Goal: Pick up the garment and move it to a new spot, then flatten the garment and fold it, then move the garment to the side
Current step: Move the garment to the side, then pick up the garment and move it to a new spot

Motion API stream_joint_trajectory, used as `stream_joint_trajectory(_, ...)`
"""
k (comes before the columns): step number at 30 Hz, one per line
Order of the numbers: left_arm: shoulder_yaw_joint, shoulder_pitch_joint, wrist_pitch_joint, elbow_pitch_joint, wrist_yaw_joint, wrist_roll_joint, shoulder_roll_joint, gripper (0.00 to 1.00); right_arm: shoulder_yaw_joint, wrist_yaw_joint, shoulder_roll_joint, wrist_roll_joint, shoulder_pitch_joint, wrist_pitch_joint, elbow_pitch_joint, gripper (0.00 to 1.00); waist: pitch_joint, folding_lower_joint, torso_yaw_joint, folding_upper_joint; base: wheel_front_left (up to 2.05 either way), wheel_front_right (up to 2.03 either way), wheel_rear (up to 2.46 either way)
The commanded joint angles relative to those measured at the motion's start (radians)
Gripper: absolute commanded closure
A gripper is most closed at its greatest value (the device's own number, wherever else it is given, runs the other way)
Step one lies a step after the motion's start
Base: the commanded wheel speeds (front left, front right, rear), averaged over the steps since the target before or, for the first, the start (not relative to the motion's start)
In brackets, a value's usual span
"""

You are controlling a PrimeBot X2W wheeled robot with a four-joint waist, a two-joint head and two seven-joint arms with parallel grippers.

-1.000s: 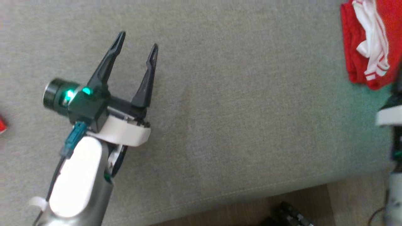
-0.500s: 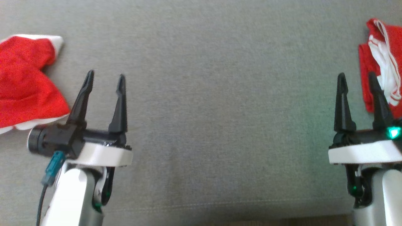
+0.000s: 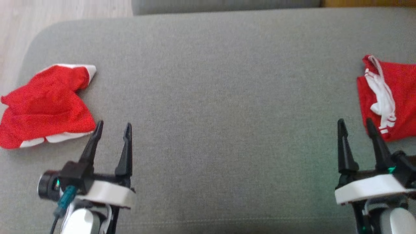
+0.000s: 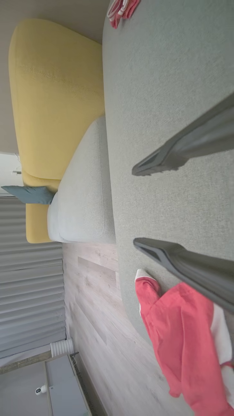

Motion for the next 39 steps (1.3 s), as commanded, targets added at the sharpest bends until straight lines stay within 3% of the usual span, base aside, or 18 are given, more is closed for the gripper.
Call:
stream_joint_trajectory(1, 0.038, -0.016, -0.004, -0.026, 0.002, -0.006, 0.022, 0.00, 0.035, 0.004, -0.004, 0.008, -0.002, 0.004, -0.039, 0.00, -0.036, 0.0001, -0.006, -0.0001, 0.00, 0.00, 0.00)
stream_joint_trajectory(16, 0.019, 0.041, 0.020, -0.025, 0.019, -0.013, 0.024, 0.00, 0.052, 0.004, -0.004, 0.025, 0.056, 0.052, -0.068, 0.00, -0.115, 0.0001, 0.007, -0.0001, 0.00, 0.00, 0.00)
stream_joint_trajectory(39, 0.004, 0.011, 0.022, -0.034, 0.034, -0.019, 0.034, 0.00, 0.044, 0.004, -0.004, 0.013, 0.039, 0.065, -0.078, 0.00, -0.096, 0.0001, 0.024, -0.0001, 0.00, 0.00, 0.00)
